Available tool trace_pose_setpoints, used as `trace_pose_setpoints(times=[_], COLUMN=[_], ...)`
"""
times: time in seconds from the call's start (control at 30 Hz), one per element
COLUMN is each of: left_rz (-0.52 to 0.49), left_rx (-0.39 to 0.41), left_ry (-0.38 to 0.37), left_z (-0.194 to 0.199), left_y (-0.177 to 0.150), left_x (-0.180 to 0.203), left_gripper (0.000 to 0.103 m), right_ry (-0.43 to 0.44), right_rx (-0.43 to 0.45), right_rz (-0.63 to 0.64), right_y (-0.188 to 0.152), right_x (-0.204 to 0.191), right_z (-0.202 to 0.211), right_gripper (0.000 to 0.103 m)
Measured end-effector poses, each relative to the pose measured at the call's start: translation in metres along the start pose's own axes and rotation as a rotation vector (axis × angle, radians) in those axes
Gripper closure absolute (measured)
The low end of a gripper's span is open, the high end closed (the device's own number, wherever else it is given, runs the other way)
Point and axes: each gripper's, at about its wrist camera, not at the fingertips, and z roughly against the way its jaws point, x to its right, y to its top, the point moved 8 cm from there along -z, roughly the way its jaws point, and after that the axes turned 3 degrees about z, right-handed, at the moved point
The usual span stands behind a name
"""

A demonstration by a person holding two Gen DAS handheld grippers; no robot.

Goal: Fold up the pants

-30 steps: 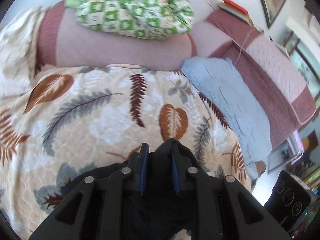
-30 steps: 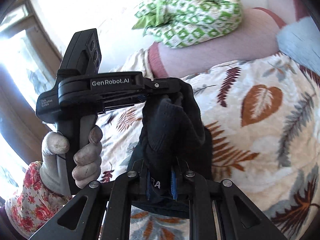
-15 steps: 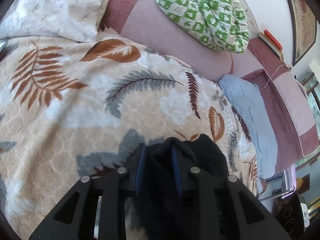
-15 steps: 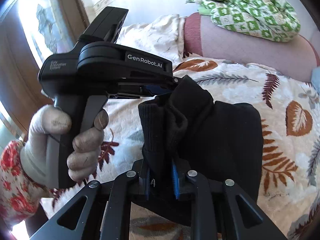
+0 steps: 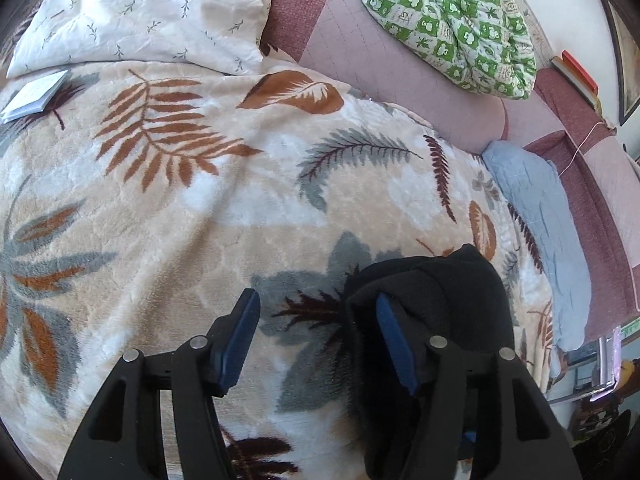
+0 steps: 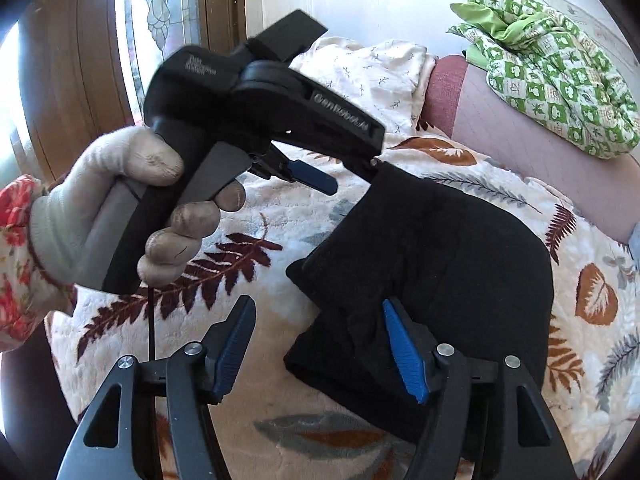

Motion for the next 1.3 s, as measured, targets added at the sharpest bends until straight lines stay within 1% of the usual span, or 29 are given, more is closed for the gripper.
trace_pose_setpoints(times=[0.13,0.2,0.27,0.33,0.4,0.47,0.57,0.63,0.73,0.8,0.87,0.93,1.0,1.03,1.07,1.17,1.3], left_rz=[-0.024,-0.022,-0.019,0.006,0.051,0.068,0.044,0.008,-0.066,-0.113,-0.132,-0.117,-0.074,-0.051,-0.030,0.020,0.041], left_rx=[-0.014,-0.030,-0.047,-0.052,-0.024,0.025,0.093,0.119,0.120,0.097,0.064,0.041,0.026,0.018,0.009,0.002,0.012], left_ry=[0.023,0.039,0.083,0.098,0.074,0.036,-0.012,-0.041,-0.072,-0.054,-0.027,0.015,0.024,0.026,0.012,-0.013,-0.015], left_z=[0.002,0.002,0.002,0.008,0.021,0.036,0.054,0.056,0.046,0.031,0.013,-0.004,-0.014,-0.019,-0.022,-0.028,-0.028], left_y=[-0.003,-0.007,-0.015,-0.022,-0.023,-0.018,-0.005,0.004,0.009,0.008,0.003,-0.001,-0.004,-0.006,-0.009,-0.015,-0.018], left_x=[-0.003,-0.012,-0.025,-0.038,-0.044,-0.038,-0.009,0.018,0.058,0.076,0.086,0.081,0.069,0.063,0.057,0.045,0.044], left_gripper=[0.042,0.042,0.042,0.042,0.042,0.042,0.042,0.042,0.041,0.040,0.040,0.040,0.040,0.039,0.035,0.028,0.026], right_ry=[0.006,-0.018,-0.046,-0.078,-0.111,-0.129,-0.138,-0.142,-0.144,-0.140,-0.131,-0.121,-0.116,-0.116,-0.118,-0.118,-0.122], right_rx=[0.027,0.060,0.089,0.094,0.088,0.088,0.099,0.102,0.092,0.079,0.066,0.048,0.028,0.021,0.021,0.020,0.001], right_rz=[-0.072,-0.129,-0.199,-0.257,-0.293,-0.317,-0.352,-0.376,-0.396,-0.396,-0.392,-0.383,-0.375,-0.374,-0.374,-0.379,-0.375], right_y=[0.001,0.004,0.008,0.009,0.008,0.006,0.003,0.000,-0.005,-0.009,-0.012,-0.015,-0.019,-0.022,-0.023,-0.027,-0.031], right_x=[0.020,0.040,0.063,0.084,0.099,0.109,0.118,0.123,0.127,0.124,0.120,0.116,0.112,0.112,0.111,0.112,0.112], right_z=[0.028,0.044,0.056,0.060,0.060,0.059,0.061,0.062,0.058,0.054,0.050,0.044,0.037,0.034,0.031,0.028,0.022], right_gripper=[0.033,0.032,0.032,0.032,0.032,0.032,0.032,0.032,0.032,0.032,0.032,0.032,0.032,0.032,0.032,0.031,0.027])
